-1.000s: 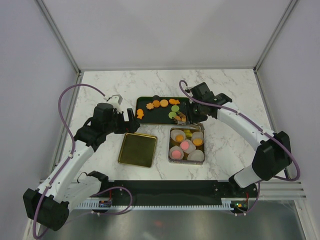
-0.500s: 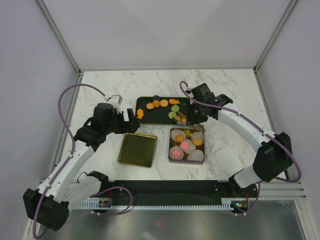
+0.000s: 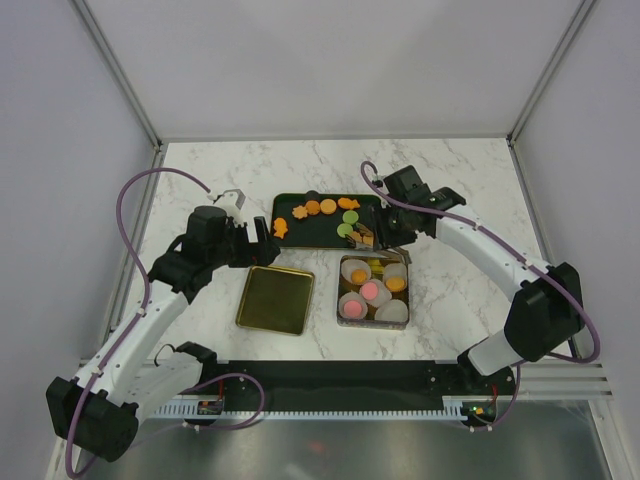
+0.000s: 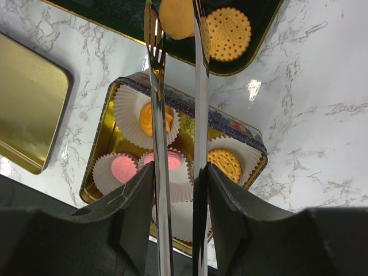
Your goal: Pack the cookies
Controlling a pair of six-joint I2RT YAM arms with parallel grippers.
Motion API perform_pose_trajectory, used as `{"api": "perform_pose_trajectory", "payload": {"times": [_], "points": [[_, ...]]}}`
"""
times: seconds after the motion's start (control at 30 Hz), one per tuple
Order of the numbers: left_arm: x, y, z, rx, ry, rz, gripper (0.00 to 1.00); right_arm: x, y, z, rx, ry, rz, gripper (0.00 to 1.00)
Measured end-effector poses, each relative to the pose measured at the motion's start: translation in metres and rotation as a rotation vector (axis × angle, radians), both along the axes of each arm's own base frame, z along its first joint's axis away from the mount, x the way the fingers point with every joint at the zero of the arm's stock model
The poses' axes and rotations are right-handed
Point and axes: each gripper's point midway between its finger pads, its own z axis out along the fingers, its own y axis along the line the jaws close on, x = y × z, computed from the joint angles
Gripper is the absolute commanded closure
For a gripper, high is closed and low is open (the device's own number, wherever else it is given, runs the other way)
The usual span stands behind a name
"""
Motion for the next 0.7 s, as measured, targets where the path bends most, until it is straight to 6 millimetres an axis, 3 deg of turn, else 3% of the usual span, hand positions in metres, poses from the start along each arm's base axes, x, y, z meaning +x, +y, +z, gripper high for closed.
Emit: {"api": "perform_pose_trajectory", "payload": {"times": [0.7], "points": [[0.0,0.0,0.0,0.0,0.0,0.0,0.0,0.0,0.008,-0.014,0.013,0.059,0.025,0.52]]}}
